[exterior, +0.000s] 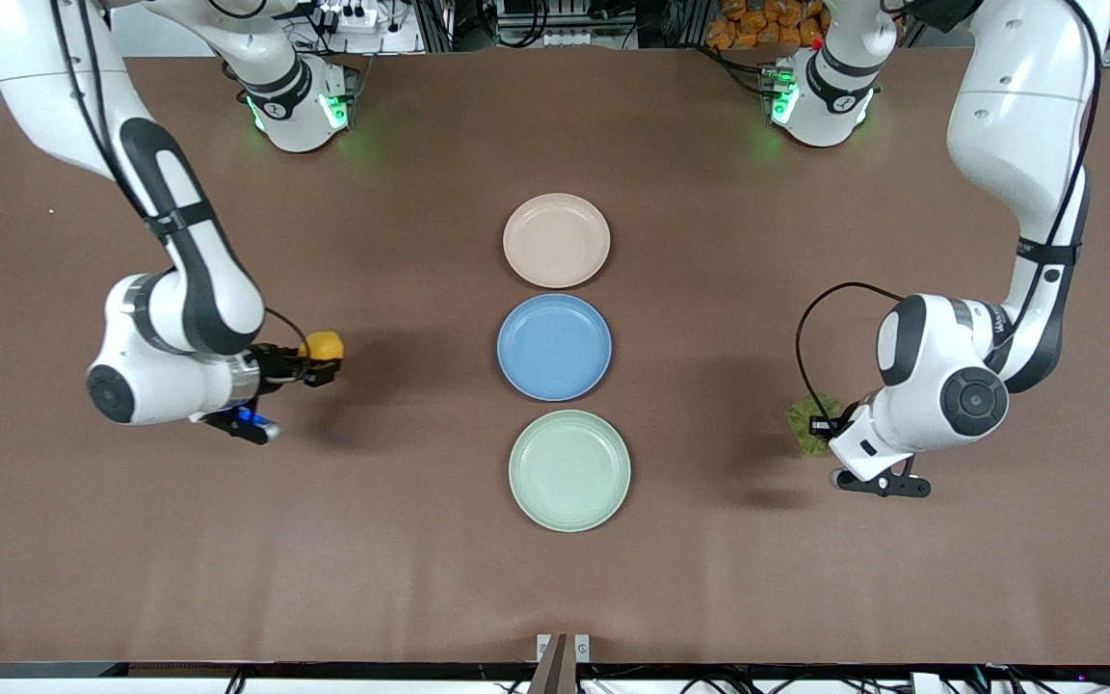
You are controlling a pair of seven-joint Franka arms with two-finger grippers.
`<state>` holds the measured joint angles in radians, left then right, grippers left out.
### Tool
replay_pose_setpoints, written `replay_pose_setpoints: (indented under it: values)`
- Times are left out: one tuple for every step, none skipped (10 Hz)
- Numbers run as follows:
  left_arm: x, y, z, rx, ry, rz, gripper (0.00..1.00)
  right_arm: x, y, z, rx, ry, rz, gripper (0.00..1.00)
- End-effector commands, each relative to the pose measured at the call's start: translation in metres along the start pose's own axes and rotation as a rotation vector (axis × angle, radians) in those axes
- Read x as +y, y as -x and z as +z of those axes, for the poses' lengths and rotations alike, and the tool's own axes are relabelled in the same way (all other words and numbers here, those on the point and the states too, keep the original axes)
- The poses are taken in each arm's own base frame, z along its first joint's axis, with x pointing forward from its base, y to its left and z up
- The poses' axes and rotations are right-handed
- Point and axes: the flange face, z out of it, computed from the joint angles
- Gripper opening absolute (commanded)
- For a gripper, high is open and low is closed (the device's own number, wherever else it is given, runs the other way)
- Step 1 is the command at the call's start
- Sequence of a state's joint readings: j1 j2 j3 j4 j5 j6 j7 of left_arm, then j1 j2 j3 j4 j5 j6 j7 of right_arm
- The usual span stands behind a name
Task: Place lemon and lettuce in plates
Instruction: 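Carry the lemon toward the pink plate while the left gripper carries lettuce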
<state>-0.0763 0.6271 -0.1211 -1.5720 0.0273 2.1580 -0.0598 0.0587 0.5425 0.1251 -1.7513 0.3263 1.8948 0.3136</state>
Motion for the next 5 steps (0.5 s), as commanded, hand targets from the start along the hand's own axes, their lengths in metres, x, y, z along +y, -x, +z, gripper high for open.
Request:
replay_pose_setpoints:
  values:
    - [0.023,-0.004,-0.037,0.042,0.1,-0.022,0.0,-0.053,0.035,0.009,-0.051,-0.063,-0.002,0.0]
    - [0.036,-0.004,-0.039,0.041,0.156,-0.039,0.0,-0.085,0.057,0.022,-0.064,-0.039,-0.006,0.0]
    - [0.056,-0.006,-0.043,0.043,0.225,-0.059,0.0,-0.121,0.083,0.043,-0.076,-0.011,0.025,0.0]
    - [0.074,-0.01,-0.048,0.05,0.257,-0.094,0.0,-0.155,0.11,0.065,-0.076,0.015,0.068,0.0]
    - [0.103,-0.009,-0.046,0.053,0.262,-0.117,0.0,-0.165,0.121,0.076,-0.088,0.033,0.069,0.0]
